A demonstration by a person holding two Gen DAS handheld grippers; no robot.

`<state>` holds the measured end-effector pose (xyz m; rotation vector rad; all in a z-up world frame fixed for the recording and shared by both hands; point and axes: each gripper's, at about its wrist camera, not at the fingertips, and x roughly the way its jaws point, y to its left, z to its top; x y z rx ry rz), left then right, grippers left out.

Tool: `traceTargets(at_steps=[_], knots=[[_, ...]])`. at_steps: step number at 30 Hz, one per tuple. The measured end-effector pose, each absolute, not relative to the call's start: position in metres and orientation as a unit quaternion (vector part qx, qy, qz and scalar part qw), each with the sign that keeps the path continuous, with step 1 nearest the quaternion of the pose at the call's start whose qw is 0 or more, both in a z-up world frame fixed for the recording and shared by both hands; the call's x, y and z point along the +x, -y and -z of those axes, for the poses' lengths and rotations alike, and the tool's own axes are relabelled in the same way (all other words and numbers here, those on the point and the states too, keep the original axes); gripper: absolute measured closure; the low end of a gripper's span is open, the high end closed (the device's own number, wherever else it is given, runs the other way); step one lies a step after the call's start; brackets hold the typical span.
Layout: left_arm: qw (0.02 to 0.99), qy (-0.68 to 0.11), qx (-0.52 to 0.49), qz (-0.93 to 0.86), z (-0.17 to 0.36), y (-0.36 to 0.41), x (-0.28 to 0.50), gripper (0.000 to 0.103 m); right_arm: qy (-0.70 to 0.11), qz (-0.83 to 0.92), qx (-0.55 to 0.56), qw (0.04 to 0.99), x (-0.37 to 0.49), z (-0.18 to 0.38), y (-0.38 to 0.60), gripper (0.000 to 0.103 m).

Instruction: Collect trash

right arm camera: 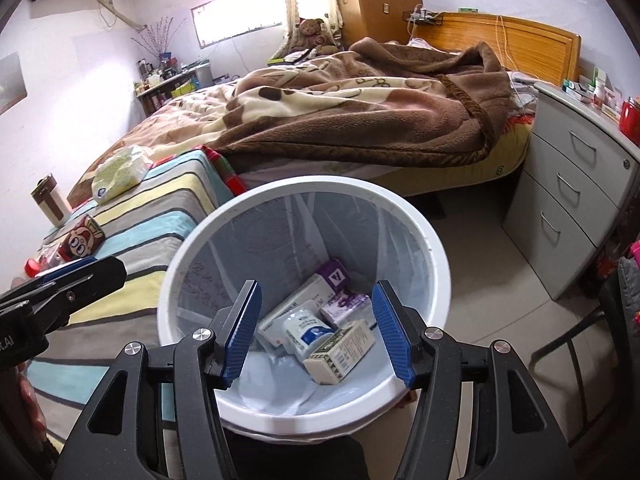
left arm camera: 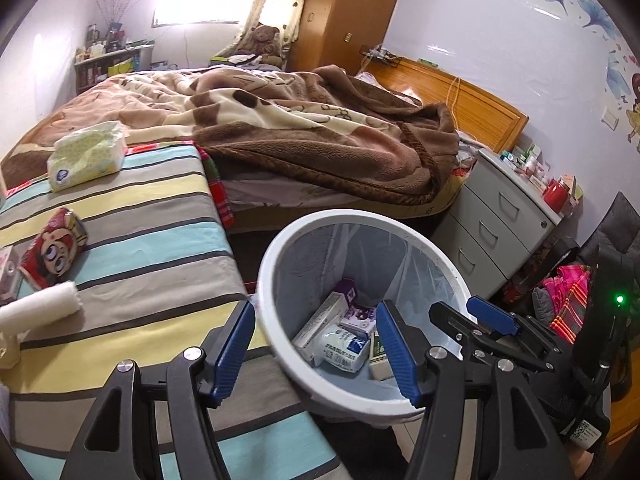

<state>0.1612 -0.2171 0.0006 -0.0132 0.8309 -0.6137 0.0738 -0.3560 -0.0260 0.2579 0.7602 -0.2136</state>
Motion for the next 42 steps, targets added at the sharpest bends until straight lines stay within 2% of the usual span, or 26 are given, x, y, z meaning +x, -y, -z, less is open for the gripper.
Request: traceTargets(at_steps=[11,42], knots=[[0.885,-0.386,-0.028,0.261,-0.006,0.161,0.152,0.040,-0.359,0.065,0.113,0.924,0.078,0.020,0.322,0.039],[0.913,-0.391,-0.071,0.093,0.019,-0.043,0.141,0.040,-0.354,-0.125,0.007,0.927,0.125,0.016,0.173,0.039]])
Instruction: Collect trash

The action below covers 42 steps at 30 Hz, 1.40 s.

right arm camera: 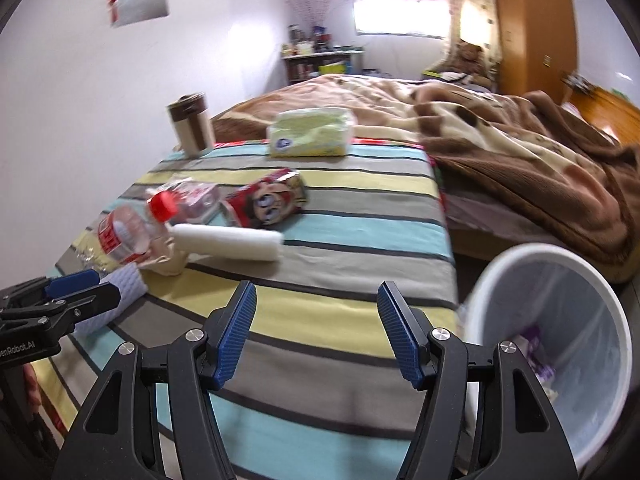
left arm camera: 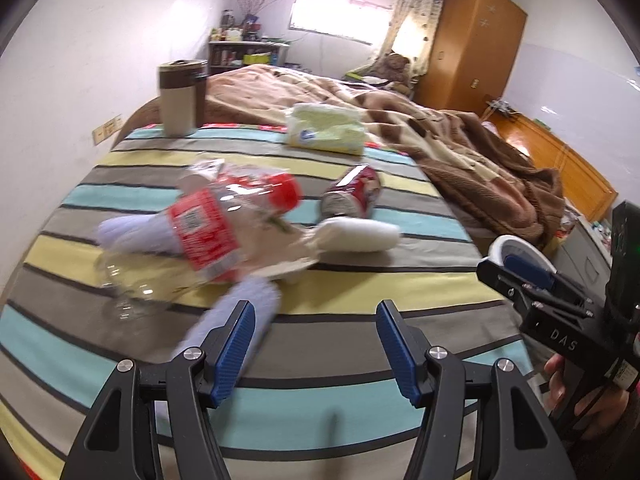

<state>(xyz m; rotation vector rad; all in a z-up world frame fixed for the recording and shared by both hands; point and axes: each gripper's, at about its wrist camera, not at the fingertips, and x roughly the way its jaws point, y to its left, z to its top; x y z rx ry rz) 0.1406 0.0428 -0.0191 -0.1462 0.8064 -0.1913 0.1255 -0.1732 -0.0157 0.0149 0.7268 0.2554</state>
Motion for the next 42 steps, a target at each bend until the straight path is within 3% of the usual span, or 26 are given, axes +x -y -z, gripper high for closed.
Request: traceTargets(at_steps=[23,42], knots=[[0.892,-0.445,-0.075,0.044,0.057,-0.094,0.155,0.040,-0.353,-0.224,-0.104,0.902,0.175,0.026,0.099,0.039],[0.891,-0.448,-0.064,0.041,0.063,-0.089,0.159,0.040,-0.394,-0.243,-0.113,0.879,0.191,0.040,0.092,0.040]])
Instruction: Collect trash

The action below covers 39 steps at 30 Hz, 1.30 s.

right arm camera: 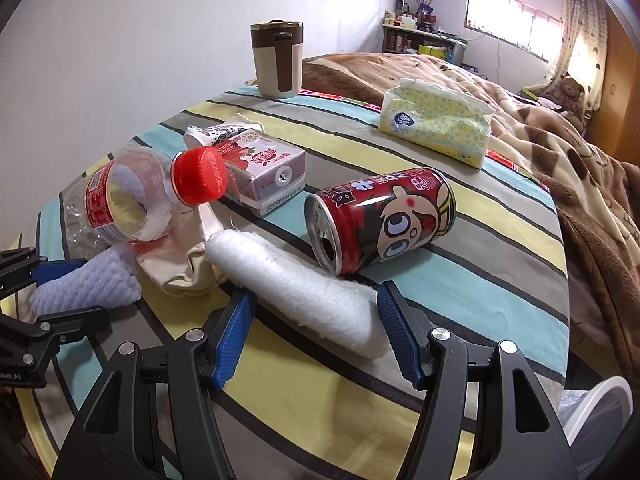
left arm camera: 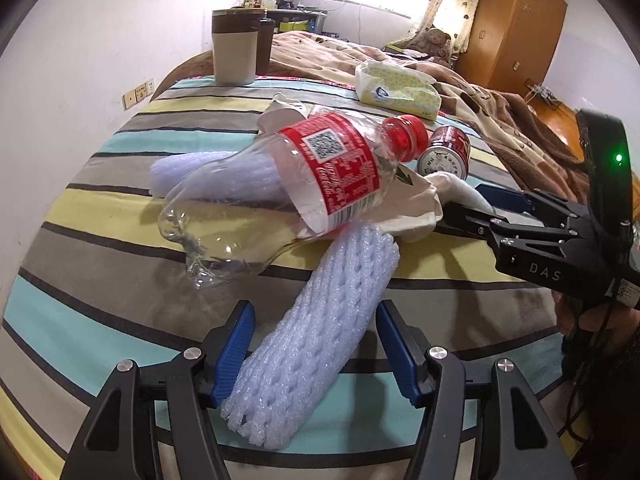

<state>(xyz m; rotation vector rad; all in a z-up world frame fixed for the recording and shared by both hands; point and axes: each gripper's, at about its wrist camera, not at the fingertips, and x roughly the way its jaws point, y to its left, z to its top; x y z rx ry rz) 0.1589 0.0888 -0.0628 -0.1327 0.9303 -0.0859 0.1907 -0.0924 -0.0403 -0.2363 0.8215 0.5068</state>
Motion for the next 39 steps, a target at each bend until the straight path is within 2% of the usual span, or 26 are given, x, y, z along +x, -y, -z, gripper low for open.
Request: traceTargets(at_steps=[2,6,14,19,25,39], knots=[[0.891,-0.447,-0.063,0.042,0.063,-0.086,0.160,0.040,-0.393,-0.238,-0.118,0.880,0.190,0.041,0.092,0.050],[0.891,-0.447,-0.061,0.044,0.063,-0.083,0.160,0.043,-0.392,-0.230,-0.115,0.883,0.189,0.040,0.094,0.060],[0.891,-0.449,-0.063,0.035,0.062,-0.080,0.157,0.060,-0.379,-0.224,-0.115,0.891,0.180,0.036,0.097,0.080],[0.891,-0.447,-0.073,0.039,0.063,-0.079,0.154,0.067,-0.376,-0.230,-0.093,0.893,0.173,0.033,0.104,0.083],[0.891,-0.442,-0.091,0.050,0.059,-0.074,0.149,0.070,-0.376,-0.230,-0.047,0.896,0.162,0.029,0.116,0.085],[0.901,-0.416,-0.089,0.079,0.038,-0.050,0.133,0.071,-0.360,-0.218,0.020,0.907,0.129,0.018,0.142,0.085]])
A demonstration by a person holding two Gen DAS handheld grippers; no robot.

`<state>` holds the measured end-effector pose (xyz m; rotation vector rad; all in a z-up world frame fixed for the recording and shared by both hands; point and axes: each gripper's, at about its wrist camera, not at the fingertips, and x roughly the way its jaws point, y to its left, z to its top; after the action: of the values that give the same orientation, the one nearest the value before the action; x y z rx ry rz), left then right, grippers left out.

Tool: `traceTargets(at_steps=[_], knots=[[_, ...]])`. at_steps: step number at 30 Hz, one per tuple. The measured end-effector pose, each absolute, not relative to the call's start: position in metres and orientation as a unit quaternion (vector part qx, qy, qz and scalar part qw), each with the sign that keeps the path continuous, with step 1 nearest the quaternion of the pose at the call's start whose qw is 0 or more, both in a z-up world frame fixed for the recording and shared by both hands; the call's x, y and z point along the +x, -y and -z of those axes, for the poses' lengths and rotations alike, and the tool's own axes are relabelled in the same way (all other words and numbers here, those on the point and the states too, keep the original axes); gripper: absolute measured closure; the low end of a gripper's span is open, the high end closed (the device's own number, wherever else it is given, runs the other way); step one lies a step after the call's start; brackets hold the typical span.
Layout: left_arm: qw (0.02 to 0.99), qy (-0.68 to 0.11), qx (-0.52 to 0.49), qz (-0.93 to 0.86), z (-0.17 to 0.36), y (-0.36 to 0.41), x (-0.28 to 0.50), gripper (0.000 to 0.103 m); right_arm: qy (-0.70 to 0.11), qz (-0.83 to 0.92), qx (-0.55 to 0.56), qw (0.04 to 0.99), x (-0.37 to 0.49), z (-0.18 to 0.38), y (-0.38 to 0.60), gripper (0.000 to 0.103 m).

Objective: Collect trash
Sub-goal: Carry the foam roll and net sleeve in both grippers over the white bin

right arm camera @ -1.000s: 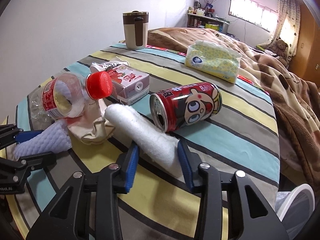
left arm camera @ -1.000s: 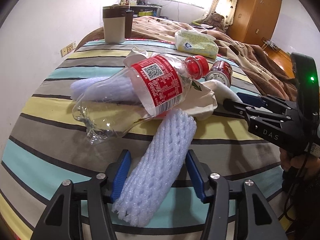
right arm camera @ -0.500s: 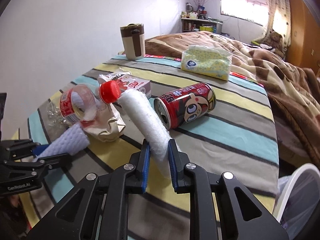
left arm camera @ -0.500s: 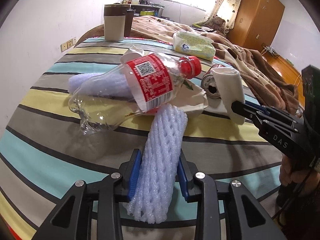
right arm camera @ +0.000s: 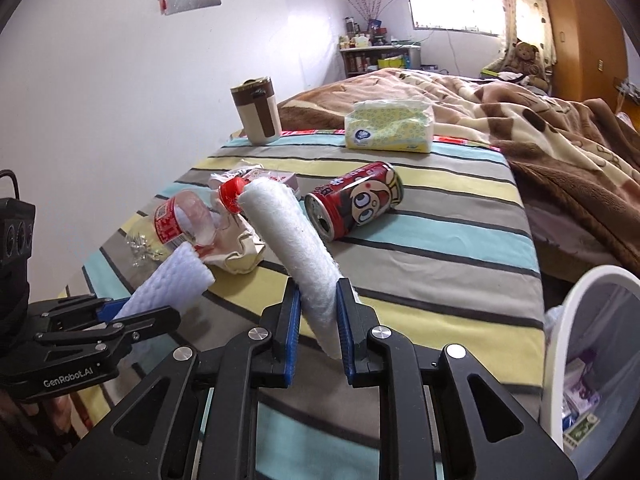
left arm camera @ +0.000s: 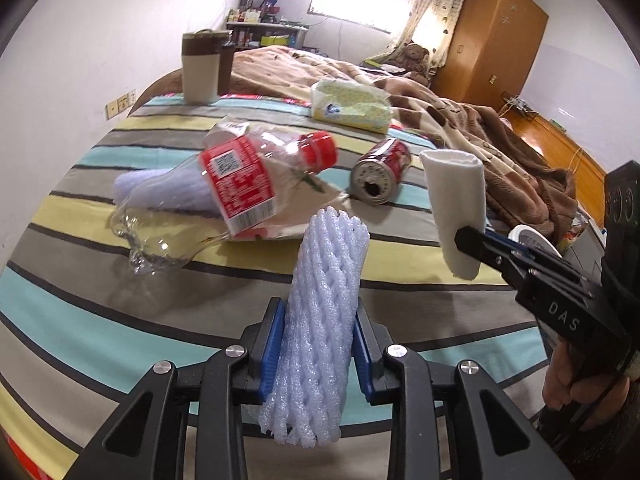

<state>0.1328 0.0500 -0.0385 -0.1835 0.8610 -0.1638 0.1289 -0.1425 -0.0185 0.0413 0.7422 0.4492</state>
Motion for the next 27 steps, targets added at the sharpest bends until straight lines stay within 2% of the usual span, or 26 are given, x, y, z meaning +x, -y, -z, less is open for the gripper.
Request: traceTargets(at_steps=[27], knots=[[0.911,-0.374,-0.048,0.170,-0.007,0.049,0.126,0.071,-0.320,-0.114,0.095,0.936,0.090,0.000,0.235,0.085]])
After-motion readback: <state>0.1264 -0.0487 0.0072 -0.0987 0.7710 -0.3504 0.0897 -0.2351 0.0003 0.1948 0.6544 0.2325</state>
